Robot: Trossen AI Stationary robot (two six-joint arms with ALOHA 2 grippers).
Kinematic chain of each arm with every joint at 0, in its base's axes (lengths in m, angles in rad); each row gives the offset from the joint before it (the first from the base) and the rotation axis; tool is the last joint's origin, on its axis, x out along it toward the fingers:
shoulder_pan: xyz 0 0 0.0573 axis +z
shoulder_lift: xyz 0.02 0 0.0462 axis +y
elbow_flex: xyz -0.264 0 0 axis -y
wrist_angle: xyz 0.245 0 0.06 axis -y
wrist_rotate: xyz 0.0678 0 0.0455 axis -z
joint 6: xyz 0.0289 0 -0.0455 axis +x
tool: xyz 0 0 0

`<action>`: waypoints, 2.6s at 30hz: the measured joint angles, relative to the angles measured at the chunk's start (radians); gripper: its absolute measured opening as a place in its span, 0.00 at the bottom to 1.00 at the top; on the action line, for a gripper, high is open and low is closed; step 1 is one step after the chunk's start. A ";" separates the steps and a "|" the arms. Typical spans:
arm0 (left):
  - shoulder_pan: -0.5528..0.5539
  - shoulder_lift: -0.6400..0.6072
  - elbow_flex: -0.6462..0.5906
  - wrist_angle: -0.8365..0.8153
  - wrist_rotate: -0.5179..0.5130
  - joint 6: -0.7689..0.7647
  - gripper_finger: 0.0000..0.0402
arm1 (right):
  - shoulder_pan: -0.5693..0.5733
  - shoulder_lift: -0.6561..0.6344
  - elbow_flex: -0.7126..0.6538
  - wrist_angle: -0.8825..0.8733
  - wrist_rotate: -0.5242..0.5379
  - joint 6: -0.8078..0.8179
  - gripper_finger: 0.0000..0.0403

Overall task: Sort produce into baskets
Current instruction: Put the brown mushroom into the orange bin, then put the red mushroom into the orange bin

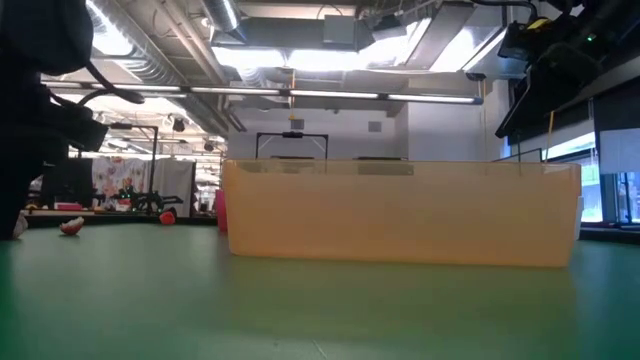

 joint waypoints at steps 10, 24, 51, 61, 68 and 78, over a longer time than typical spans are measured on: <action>0.000 0.000 -0.002 0.062 -0.032 0.098 0.26 | 0.000 0.000 0.000 0.000 0.000 0.000 0.99; 0.000 -0.071 0.095 0.082 -0.111 0.225 0.07 | 0.000 0.000 0.000 0.002 0.000 0.000 0.99; 0.296 0.099 0.179 1.003 -0.214 0.954 0.10 | 0.000 0.000 0.000 0.010 0.000 0.000 0.99; 0.321 0.130 0.179 1.025 -0.213 0.962 0.32 | 0.000 0.000 0.000 0.009 0.000 0.000 0.99; 0.313 0.076 0.179 0.957 -0.134 0.948 0.62 | 0.000 0.000 0.000 0.009 0.000 0.000 0.99; 0.285 -0.148 0.179 0.432 -0.124 0.654 0.66 | 0.000 0.000 0.000 0.008 0.000 0.000 0.99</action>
